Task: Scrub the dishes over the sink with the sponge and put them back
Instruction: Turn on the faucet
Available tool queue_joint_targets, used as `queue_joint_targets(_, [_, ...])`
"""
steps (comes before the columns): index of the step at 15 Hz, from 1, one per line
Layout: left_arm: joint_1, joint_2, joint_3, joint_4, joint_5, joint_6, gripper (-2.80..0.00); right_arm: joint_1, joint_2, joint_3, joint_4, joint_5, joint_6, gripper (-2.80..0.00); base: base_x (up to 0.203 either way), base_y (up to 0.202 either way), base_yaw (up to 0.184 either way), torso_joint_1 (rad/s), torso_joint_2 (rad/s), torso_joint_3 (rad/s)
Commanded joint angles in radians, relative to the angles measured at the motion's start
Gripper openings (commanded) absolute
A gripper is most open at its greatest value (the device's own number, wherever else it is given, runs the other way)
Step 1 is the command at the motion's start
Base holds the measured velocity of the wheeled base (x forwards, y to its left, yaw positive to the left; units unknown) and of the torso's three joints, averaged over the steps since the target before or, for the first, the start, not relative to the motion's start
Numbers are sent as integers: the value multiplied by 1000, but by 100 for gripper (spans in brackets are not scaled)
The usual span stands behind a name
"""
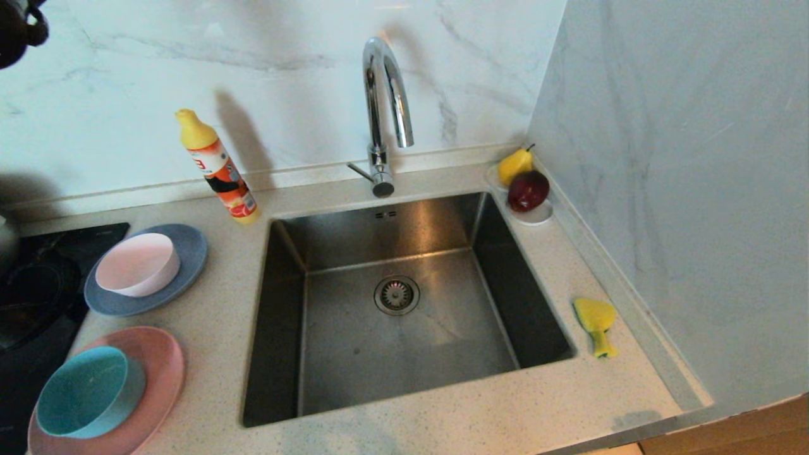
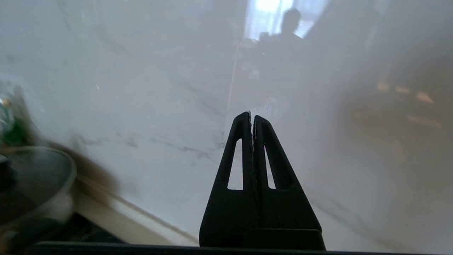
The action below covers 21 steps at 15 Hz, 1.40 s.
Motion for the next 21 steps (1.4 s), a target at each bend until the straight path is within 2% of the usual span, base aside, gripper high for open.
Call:
queue_joint_targets(1, [9,-201,35,136,-42,-1,-280,0,0,0,0,1,0,-280,0,0,0,0,0,0])
queue_joint_targets(5, [20,-460,181,367,-175,3,-280,0,0,0,0,1,0,-280,0,0,0,0,0,0])
queue_joint_targets(10, [22,-803,521,615,-304,3,-280,0,0,0,0,1,0,-280,0,0,0,0,0,0])
queue_joint_targets(15, [24,-1178,847,877,-546,-6,-280,0,0,0,0,1,0,-280,0,0,0,0,0,0])
queue_joint_targets(18, [27,-1330,1080,922,-597,-12,-280,0,0,0,0,1,0,-280,0,0,0,0,0,0])
queue_joint_targets(21, [70,-1457,1228,919,-627,-68,-280,0,0,0,0,1,0,-280,0,0,0,0,0,0])
